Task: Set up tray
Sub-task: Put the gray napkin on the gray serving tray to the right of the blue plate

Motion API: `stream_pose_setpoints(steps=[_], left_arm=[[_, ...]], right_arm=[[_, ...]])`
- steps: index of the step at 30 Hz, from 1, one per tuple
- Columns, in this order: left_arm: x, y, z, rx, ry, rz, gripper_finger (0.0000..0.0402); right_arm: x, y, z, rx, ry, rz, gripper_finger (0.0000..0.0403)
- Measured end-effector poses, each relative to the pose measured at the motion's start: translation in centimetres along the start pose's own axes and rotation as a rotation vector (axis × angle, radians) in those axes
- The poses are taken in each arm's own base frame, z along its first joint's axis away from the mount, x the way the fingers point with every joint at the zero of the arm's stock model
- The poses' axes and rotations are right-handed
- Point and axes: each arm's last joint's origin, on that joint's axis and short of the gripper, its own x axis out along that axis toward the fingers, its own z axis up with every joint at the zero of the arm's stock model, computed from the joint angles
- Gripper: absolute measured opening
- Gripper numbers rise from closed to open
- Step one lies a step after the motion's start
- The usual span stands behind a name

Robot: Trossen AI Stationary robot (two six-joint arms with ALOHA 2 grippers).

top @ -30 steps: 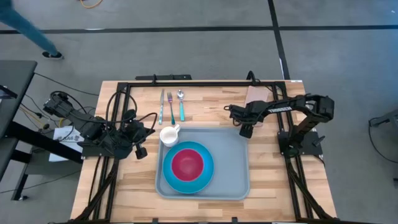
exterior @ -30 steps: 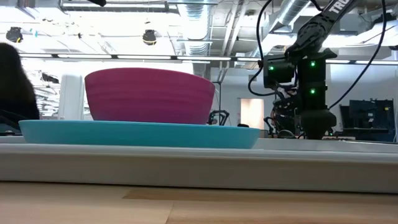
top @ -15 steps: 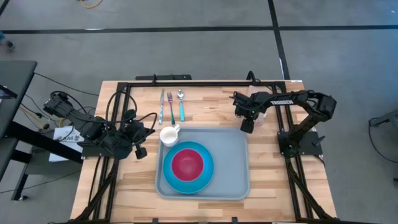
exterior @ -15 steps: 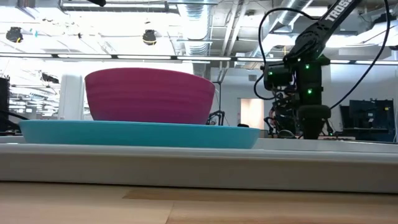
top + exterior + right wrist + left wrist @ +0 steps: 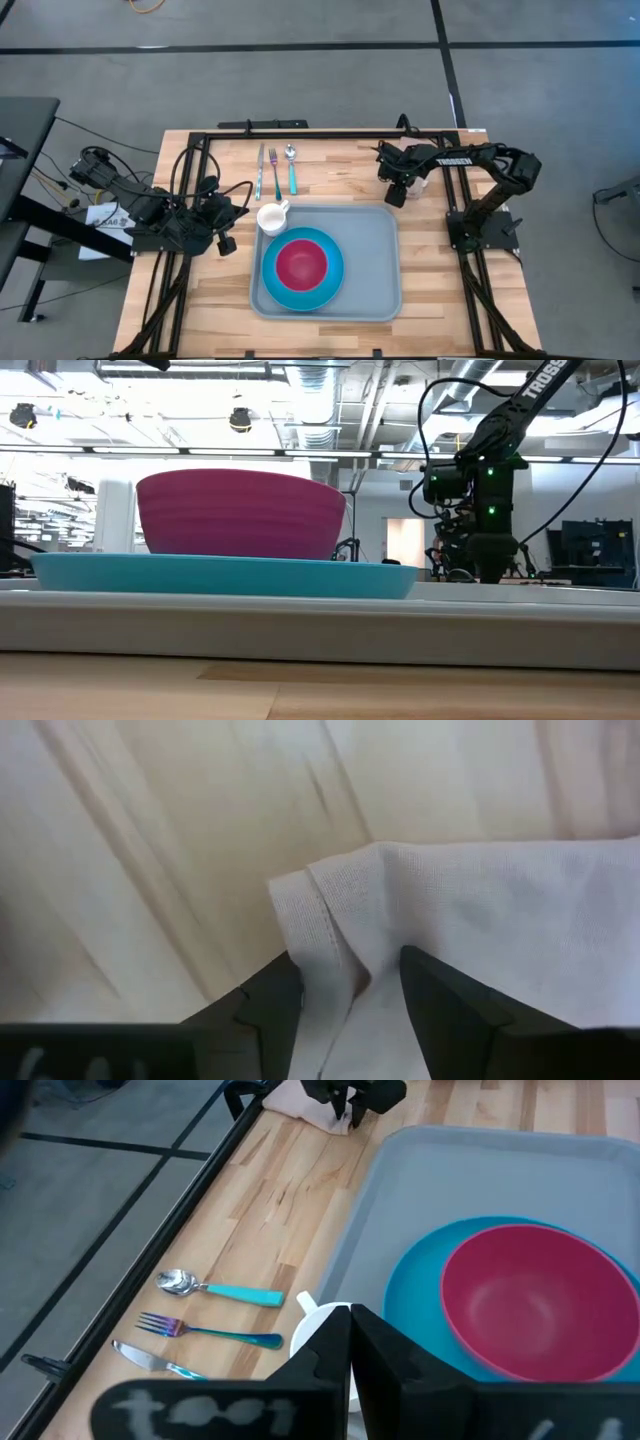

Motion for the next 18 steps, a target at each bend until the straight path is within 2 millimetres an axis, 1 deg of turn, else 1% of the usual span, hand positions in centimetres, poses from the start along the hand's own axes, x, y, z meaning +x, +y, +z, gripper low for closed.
stream_pose_setpoints(steps=[4, 9, 12, 14, 16, 18], left_arm=[[0.0, 0.0, 0.0, 0.001, 0.000, 0.000, 0.0000], [0.0, 0.0, 0.0, 0.001, 0.000, 0.000, 0.0000], [0.0, 0.0, 0.0, 0.001, 0.001, 0.000, 0.0000], [0.0, 0.0, 0.0, 0.001, 0.001, 0.000, 0.0000], [0.0, 0.0, 0.0, 0.000, 0.001, 0.000, 0.0000], [0.0, 0.0, 0.0, -0.003, 0.000, 0.000, 0.0000]], right_arm=[[0.4, 0.1, -0.2, 0.013, 0.007, 0.001, 0.0122], [0.8, 0.4, -0.3, 0.065, 0.029, 0.002, 0.0061], [0.6, 0.9, -0.1, 0.018, 0.019, -0.012, 0.0020], [0.0, 1.0, 0.1, -0.002, 0.003, -0.026, 0.0010], [-0.8, 1.3, 0.3, -0.014, 0.003, -0.021, 0.0016], [-2.2, 1.6, 0.9, -0.017, -0.046, -0.022, 0.0021]])
